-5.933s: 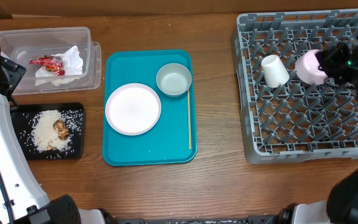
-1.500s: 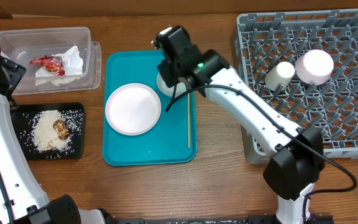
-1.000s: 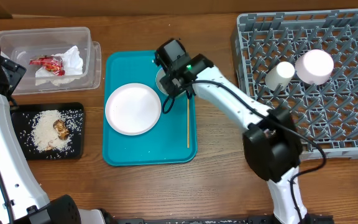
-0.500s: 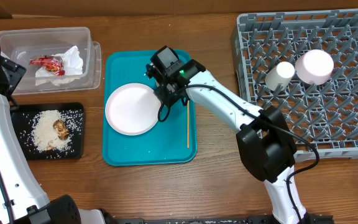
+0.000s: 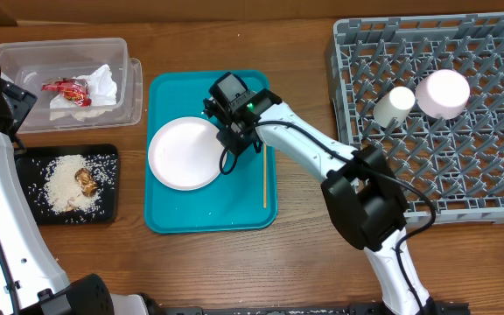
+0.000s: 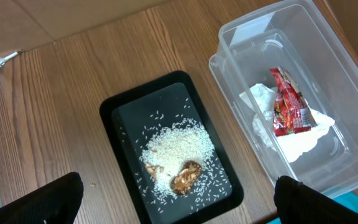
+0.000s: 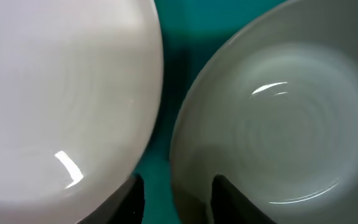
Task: Sort waste into correct bins and load items into the dishwasher
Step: 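Grasp the white bowl rim with the right gripper and lift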
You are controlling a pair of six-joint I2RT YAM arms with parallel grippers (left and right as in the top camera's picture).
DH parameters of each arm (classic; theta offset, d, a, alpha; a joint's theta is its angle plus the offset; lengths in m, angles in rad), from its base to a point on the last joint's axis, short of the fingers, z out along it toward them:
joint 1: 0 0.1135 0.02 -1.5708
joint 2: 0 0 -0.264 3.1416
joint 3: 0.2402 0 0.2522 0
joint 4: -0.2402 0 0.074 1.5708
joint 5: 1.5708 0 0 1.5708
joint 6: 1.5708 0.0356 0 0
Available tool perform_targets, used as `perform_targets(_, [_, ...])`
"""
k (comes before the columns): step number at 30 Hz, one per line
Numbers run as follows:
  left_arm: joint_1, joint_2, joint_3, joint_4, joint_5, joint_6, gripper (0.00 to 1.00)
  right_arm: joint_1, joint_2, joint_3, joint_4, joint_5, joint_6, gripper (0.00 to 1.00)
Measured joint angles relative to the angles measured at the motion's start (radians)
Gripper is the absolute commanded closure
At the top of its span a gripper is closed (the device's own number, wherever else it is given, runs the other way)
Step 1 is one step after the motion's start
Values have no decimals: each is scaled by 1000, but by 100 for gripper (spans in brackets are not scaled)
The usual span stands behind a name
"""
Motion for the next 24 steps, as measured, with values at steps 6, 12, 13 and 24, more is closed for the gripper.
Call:
perform_targets(6, [0, 0, 0, 0, 0, 0, 0, 0, 6, 2, -7, 51, 0, 96])
perform_targets(12, [0, 0, 0, 0, 0, 0, 0, 5, 6, 82, -74, 71, 4, 96])
perform_targets(13, [0, 0, 0, 0, 0, 0, 0, 3, 6, 94, -94, 73, 13, 96])
perform_targets(24, [0, 0, 0, 0, 0, 0, 0, -129, -134, 301, -243, 85, 166, 96])
